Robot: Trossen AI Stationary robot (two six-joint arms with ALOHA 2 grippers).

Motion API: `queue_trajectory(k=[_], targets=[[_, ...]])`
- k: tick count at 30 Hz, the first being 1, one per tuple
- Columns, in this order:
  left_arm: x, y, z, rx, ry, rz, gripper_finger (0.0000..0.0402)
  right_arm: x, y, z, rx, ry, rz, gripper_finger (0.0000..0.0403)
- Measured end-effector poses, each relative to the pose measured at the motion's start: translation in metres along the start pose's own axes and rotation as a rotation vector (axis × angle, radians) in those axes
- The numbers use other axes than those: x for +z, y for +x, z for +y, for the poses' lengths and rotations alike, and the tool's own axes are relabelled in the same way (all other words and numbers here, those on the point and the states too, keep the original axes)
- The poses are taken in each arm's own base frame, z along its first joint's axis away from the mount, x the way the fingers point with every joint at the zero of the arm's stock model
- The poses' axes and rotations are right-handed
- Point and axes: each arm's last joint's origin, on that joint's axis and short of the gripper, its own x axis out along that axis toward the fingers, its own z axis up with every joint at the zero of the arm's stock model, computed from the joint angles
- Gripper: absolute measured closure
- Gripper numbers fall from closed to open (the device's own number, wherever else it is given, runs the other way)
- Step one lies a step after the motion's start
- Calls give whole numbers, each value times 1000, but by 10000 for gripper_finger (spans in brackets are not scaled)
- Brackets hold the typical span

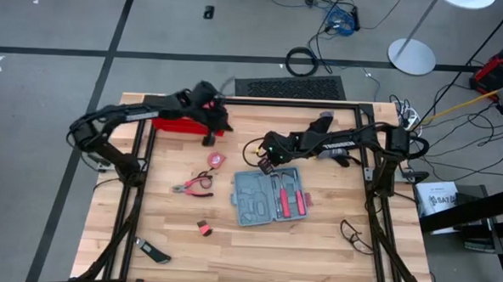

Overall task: Prefit tool cases
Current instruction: Put the top orange screwdriver bit set into the gray pre-fit tool case

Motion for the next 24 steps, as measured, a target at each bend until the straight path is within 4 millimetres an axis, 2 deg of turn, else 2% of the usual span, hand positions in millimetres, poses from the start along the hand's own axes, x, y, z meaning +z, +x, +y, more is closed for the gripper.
queue_trajectory(k=[5,8,13,16,21,24], targets=[[-10,38,-10,-60,3,82,401,4,0,3,26,-43,-40,356],[-11,50,-13,-74,16,85,401,5,0,4,53,-43,-50,318],[-7,55,-15,-73,35,61,401,6,6,6,66,-33,-61,255],[-6,56,-14,-66,39,52,401,3,17,5,56,-18,-44,231],[-6,56,-14,-63,42,48,401,-3,34,3,20,-14,-12,216],[-5,56,-14,-60,43,45,401,-6,44,0,-33,38,0,228]])
